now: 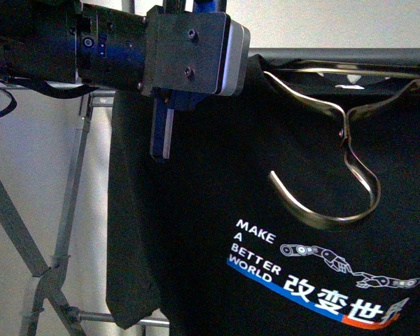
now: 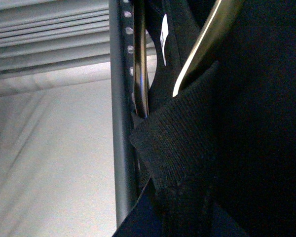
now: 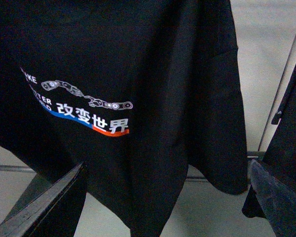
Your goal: Hang clothes on hanger
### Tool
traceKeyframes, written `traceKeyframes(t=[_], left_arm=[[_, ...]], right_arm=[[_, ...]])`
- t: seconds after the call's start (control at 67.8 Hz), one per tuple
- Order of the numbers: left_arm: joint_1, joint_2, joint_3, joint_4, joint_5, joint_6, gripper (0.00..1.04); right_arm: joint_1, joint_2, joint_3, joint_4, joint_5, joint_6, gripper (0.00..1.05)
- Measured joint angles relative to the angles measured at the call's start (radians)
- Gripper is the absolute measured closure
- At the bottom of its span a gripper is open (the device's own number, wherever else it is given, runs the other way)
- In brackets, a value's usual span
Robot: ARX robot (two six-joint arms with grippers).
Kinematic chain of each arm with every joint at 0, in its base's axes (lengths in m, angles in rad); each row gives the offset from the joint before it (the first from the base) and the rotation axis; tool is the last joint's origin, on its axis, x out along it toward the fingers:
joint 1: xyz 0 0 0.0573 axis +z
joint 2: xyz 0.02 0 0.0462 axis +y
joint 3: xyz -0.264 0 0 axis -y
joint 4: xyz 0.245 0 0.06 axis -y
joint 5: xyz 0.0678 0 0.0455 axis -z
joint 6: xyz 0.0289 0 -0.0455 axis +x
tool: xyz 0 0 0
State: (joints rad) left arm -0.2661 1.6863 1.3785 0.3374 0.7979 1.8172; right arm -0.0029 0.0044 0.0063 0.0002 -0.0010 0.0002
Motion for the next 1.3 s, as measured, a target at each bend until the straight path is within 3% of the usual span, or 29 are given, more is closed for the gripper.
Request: traceKeyframes(t=[0.074, 0.118, 0.177, 0.221, 0.28, 0.324, 0.383, 0.472, 0.575, 0.604, 0.678, 0.737, 0.84, 0.988, 1.297], left_arm=[[-0.004, 0.0, 0.0, 0.0, 0.003, 0.0, 1.0], [-0.004, 0.0, 0.0, 0.0, 0.005, 0.0, 1.0], [-0.003, 0.0, 0.0, 0.0, 0.003, 0.001, 1.0], [-0.003, 0.0, 0.0, 0.0, 0.003, 0.002, 1.0], [-0.006, 0.0, 0.0, 0.0, 0.006, 0.003, 1.0], [-0.005, 0.0, 0.0, 0.0, 0.006, 0.003, 1.0], [-0.003, 0.0, 0.0, 0.0, 0.006, 0.004, 1.0], [-0.002, 0.0, 0.0, 0.0, 0.005, 0.006, 1.0], [-0.003, 0.0, 0.0, 0.0, 0.005, 0.008, 1.0], [-0.005, 0.0, 0.0, 0.0, 0.006, 0.009, 1.0], [-0.006, 0.0, 0.0, 0.0, 0.006, 0.01, 1.0], [-0.006, 0.0, 0.0, 0.0, 0.006, 0.01, 1.0], [-0.004, 0.0, 0.0, 0.0, 0.004, 0.01, 1.0], [-0.003, 0.0, 0.0, 0.0, 0.004, 0.01, 1.0], [-0.003, 0.0, 0.0, 0.0, 0.002, 0.01, 1.0]], right_arm=[[-0.001, 0.001, 0.0, -0.001, -0.008, 0.001, 0.07], [-0.09, 0.07, 0.031, -0.043, -0.246, 0.017, 0.07], [-0.217, 0.188, 0.067, 0.012, -0.461, 0.034, 0.07], [-0.298, 0.259, 0.093, 0.068, -0.559, 0.05, 0.07], [-0.493, 0.444, 0.187, 0.227, -0.752, 0.077, 0.07], [-0.578, 0.567, 0.266, 0.337, -0.818, 0.061, 0.07], [-0.593, 0.644, 0.319, 0.414, -0.822, 0.024, 0.07], [-0.575, 0.768, 0.434, 0.462, -0.907, -0.103, 0.07], [-0.521, 0.855, 0.56, 0.333, -1.018, -0.311, 0.07], [-0.498, 0.885, 0.608, 0.266, -1.047, -0.428, 0.07], [-0.449, 0.95, 0.719, 0.084, -1.049, -0.658, 0.07], [-0.398, 1.017, 0.83, -0.068, -0.983, -0.869, 0.07], [-0.323, 1.103, 0.961, -0.155, -0.883, -1.089, 0.07], [-0.241, 1.179, 1.082, -0.183, -0.779, -1.196, 0.11], [-0.166, 1.292, 1.173, -0.173, -0.609, -1.258, 0.55]])
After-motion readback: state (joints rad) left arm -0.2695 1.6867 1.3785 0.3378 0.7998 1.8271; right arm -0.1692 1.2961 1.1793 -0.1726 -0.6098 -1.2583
